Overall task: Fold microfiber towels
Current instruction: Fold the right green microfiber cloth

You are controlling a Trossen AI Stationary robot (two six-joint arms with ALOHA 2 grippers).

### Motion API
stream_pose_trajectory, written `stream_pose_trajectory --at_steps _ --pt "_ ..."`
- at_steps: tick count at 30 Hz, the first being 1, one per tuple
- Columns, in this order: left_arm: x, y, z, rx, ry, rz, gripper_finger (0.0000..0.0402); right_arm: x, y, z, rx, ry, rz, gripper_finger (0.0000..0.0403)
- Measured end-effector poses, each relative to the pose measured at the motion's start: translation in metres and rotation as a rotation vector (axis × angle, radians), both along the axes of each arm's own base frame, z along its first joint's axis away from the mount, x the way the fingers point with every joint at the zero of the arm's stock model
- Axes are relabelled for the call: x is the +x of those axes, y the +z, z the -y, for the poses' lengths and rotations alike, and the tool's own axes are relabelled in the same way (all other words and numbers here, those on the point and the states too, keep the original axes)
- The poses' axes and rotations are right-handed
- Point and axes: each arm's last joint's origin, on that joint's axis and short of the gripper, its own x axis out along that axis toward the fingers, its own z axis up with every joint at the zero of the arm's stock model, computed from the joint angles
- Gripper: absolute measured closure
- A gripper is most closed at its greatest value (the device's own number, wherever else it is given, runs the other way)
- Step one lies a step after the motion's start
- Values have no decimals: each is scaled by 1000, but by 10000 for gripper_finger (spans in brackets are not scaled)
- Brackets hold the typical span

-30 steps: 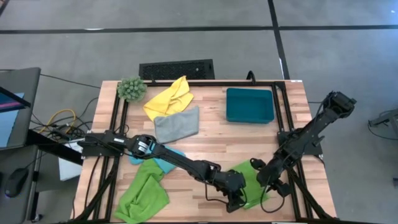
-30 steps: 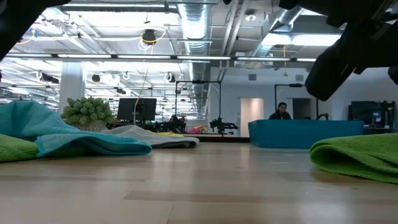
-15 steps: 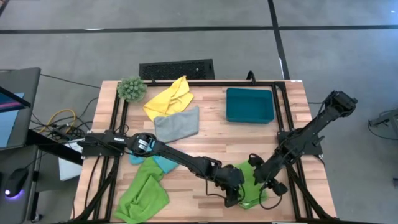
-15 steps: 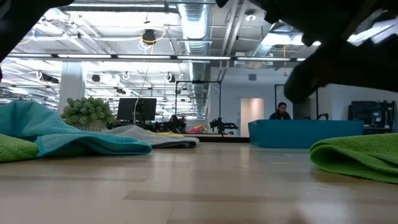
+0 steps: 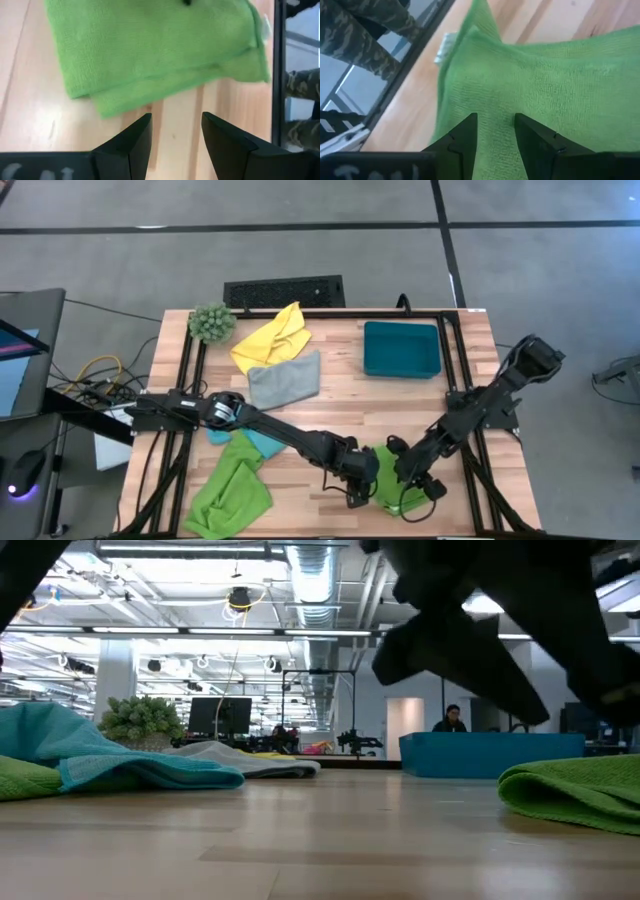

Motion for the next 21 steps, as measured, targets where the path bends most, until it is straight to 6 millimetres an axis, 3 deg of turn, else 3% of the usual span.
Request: stream_pose_trajectory --at_steps 10,13,21 --pt "-15 20 6 54 6 -19 237 3 -23 -3 -30 -31 -110 249" --pt "-19 27 6 61 5 -24 237 3 -14 0 0 -70 -107 249" --pt "-25 35 8 67 -4 -34 237 2 35 22 139 -221 19 249"
